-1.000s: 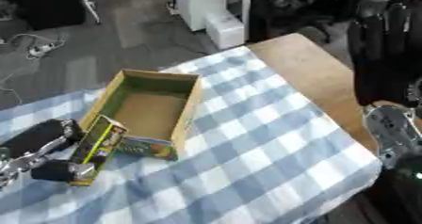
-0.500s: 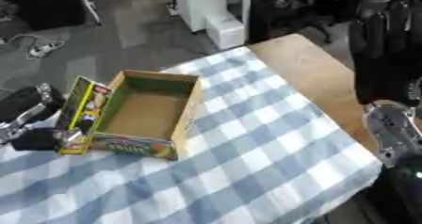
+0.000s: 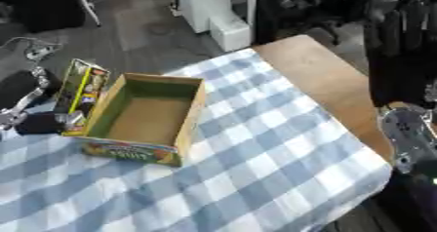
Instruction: Pick up objects on the table and place them in the box.
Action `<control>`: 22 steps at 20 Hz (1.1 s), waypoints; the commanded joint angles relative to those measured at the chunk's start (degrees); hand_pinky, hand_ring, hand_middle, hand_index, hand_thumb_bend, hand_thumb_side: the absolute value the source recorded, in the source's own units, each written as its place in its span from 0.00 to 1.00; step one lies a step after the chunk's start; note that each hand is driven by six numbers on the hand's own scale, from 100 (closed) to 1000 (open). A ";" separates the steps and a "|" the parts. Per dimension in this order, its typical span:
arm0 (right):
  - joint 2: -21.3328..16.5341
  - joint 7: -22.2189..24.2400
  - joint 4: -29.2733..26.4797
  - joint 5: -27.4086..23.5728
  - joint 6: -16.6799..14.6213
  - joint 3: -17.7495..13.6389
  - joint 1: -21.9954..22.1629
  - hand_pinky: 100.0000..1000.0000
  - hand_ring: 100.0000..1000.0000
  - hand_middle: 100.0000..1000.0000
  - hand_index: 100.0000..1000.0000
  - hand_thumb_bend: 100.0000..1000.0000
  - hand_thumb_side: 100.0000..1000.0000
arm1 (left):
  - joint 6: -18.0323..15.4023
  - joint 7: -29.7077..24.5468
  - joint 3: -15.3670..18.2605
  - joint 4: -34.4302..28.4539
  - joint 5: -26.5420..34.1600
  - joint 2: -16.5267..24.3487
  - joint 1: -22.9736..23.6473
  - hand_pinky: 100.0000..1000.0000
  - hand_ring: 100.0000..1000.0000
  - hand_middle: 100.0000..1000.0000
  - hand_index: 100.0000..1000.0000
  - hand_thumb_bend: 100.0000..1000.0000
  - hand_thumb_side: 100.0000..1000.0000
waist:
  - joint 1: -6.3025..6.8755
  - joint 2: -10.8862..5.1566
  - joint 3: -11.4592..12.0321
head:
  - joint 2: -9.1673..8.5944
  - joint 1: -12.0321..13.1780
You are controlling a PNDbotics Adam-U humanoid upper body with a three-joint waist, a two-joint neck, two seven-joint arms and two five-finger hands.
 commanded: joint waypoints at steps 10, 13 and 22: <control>-1.38 -7.37 -0.74 -0.90 5.98 -0.23 -7.22 0.25 0.19 0.16 0.36 0.00 0.88 | -3.49 11.29 7.76 21.03 -11.12 -4.75 -4.55 0.00 0.00 0.00 0.15 0.00 0.70 | 0.90 0.12 -3.94 | -2.78 3.78; -1.09 -7.37 -0.74 -1.82 7.28 0.10 -8.72 0.25 0.19 0.16 0.36 0.00 0.88 | -3.15 12.96 9.20 24.86 -13.46 -6.02 -4.95 0.00 0.00 0.00 0.21 0.00 0.76 | 1.15 0.37 -4.87 | -3.63 4.86; -1.49 -6.01 -0.74 -1.74 7.64 -0.17 -8.07 0.25 0.19 0.16 0.36 0.00 0.92 | -4.45 6.15 8.54 20.15 -14.09 -5.60 -4.61 0.73 0.74 0.79 0.81 0.47 0.97 | 1.15 0.12 -3.99 | -5.08 4.78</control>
